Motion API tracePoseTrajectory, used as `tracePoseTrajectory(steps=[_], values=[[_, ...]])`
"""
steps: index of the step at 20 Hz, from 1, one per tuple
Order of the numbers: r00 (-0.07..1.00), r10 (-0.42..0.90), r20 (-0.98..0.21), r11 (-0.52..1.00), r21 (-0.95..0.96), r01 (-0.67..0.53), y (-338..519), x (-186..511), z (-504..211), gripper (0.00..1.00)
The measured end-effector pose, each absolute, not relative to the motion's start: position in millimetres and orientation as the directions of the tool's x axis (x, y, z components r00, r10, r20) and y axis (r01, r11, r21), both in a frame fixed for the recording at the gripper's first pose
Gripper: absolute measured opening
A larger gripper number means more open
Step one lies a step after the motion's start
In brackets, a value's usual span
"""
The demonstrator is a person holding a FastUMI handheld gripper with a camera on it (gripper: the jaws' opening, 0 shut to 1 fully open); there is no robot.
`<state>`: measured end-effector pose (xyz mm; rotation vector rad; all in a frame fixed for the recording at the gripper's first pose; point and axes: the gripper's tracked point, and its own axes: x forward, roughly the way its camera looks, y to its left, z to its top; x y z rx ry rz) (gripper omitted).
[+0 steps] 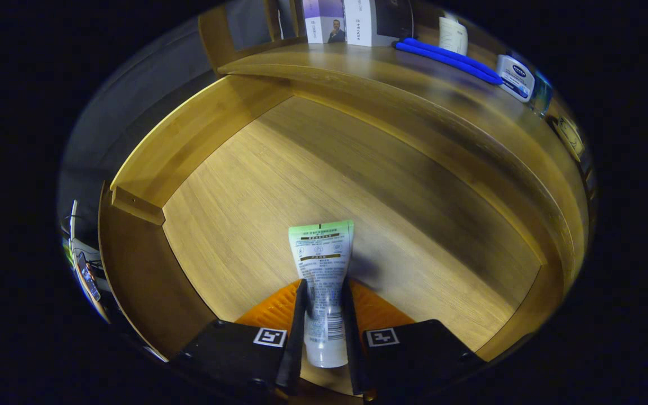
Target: Pull open the drawer, take out the items inside it, and place them on the countertop above the cabinet.
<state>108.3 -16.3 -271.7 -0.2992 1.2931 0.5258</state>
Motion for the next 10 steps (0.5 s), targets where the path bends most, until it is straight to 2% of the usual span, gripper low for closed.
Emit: tracePoseTrajectory(steps=[2, 3, 10], values=[[0.226, 0.204, -0.953, 0.851, 0.058, -0.522, -16, 112, -265, 0.25], [0.239, 0.204, -0.949, 0.849, 0.050, -0.526, -16, 110, -261, 0.14], [0.319, 0.231, -0.919, 0.842, 0.024, -0.539, -12, 118, -248, 0.14]])
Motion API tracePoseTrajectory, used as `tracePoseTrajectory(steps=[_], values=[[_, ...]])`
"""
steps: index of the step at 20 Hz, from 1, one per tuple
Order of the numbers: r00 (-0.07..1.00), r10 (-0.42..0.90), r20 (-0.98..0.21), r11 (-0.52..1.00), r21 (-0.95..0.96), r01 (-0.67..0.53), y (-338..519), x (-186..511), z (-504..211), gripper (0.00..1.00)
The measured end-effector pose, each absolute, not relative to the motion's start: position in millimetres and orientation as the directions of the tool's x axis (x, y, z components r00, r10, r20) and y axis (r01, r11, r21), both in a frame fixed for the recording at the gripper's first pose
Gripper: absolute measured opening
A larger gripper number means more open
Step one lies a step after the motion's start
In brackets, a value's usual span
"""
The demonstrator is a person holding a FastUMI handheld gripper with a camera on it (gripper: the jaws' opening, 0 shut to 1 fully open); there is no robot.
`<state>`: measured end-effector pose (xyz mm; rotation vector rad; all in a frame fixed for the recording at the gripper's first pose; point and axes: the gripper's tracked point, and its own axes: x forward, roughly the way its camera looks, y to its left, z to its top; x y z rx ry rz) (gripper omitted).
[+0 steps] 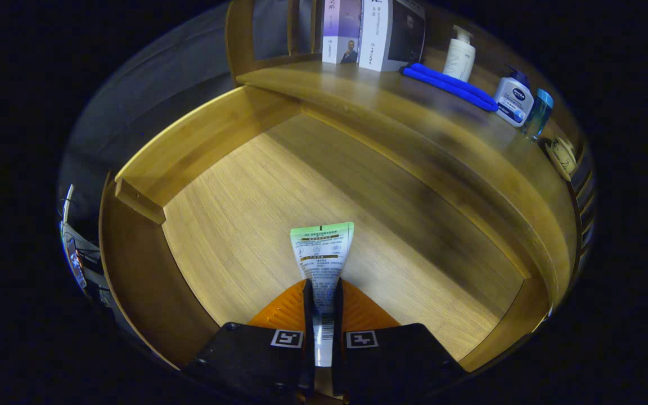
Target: Pull open the drawer, take out the items inside it, and place them on the countertop above the cabinet.
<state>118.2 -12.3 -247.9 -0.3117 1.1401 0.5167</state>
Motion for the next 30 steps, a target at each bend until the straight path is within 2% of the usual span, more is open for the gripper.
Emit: tracePoseTrajectory(steps=[13, 22, 30], values=[[0.533, 0.268, -0.802, 0.865, -0.044, -0.501, -16, 147, -148, 0.13], [0.652, 0.206, -0.730, 0.922, -0.079, -0.380, -26, 202, -122, 0.13], [0.702, 0.137, -0.699, 0.940, -0.130, -0.314, -16, 255, -121, 0.13]])
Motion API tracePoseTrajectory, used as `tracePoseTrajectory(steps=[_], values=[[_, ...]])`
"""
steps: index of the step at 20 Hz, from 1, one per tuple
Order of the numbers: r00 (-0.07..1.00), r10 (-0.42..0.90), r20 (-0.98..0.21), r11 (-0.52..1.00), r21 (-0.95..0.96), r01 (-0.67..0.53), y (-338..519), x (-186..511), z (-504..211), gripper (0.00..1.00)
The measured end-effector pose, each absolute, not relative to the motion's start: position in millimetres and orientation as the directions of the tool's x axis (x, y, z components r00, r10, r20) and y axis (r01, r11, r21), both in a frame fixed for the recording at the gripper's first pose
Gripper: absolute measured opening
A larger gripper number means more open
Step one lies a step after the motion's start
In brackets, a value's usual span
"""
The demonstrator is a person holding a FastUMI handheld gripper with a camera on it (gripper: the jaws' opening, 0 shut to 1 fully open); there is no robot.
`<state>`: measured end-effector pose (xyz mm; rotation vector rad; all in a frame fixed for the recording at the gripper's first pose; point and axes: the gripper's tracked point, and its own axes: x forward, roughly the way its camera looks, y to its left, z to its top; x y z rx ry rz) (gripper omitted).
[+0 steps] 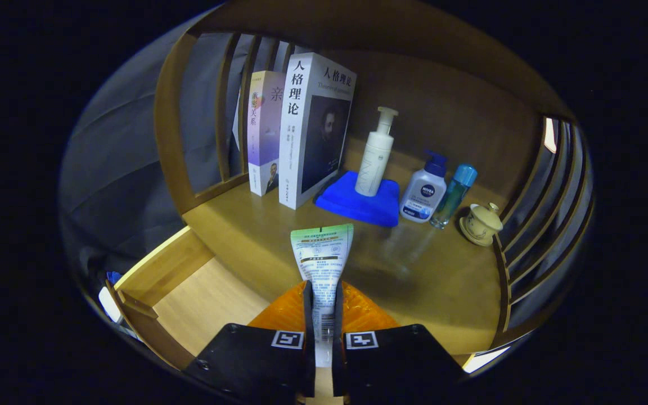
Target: Pull open the drawer, take out the items inside it, and place them on the countertop above the cabinet.
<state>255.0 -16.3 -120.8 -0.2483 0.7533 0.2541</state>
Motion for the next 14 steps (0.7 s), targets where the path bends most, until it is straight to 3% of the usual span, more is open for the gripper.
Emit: tracePoseTrajectory(steps=[8, 14], values=[[0.697, 0.092, -0.711, 0.953, -0.139, -0.268, -19, 299, -130, 0.16], [0.704, 0.061, -0.708, 0.955, -0.163, -0.246, -26, 307, -141, 0.28]])
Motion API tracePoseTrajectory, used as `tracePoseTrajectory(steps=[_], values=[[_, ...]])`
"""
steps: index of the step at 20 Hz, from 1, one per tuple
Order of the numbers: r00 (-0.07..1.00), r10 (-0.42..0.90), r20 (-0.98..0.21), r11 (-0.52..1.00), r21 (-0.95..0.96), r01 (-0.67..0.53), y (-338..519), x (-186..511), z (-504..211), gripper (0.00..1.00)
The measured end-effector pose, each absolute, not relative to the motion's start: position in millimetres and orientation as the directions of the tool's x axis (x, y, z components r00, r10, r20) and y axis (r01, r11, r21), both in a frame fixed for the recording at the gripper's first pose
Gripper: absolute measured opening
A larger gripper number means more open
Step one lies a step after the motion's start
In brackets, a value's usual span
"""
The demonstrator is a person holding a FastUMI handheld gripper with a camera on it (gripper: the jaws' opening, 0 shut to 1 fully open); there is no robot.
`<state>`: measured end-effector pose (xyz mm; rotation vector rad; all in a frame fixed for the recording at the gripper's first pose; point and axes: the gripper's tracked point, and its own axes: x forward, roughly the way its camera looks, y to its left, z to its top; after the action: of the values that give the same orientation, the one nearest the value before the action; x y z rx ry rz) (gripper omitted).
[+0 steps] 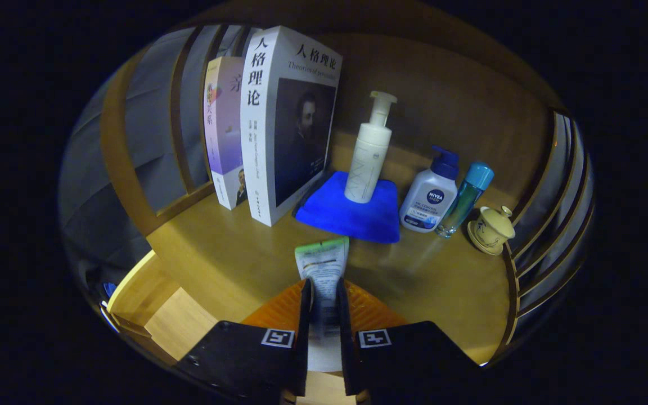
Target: Pull open the drawer, take out the items inside it, and place them on the countertop above the cabinet.
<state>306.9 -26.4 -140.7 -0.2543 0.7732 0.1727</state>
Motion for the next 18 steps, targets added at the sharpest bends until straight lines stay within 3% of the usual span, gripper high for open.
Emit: tracePoseTrajectory(steps=[1, 2, 6, 13, 18], values=[[0.710, 0.076, -0.700, 0.958, -0.146, -0.246, -22, 306, -140, 0.36], [0.718, 0.085, -0.691, 0.963, -0.128, -0.237, -19, 304, -135, 0.38], [0.801, 0.079, -0.594, 0.976, -0.118, -0.184, -16, 297, -105, 0.96], [0.930, 0.030, -0.367, 0.985, -0.147, -0.090, -5, 236, -48, 0.98], [0.959, 0.011, -0.284, 0.987, -0.152, -0.056, 2, 188, -39, 0.97]])
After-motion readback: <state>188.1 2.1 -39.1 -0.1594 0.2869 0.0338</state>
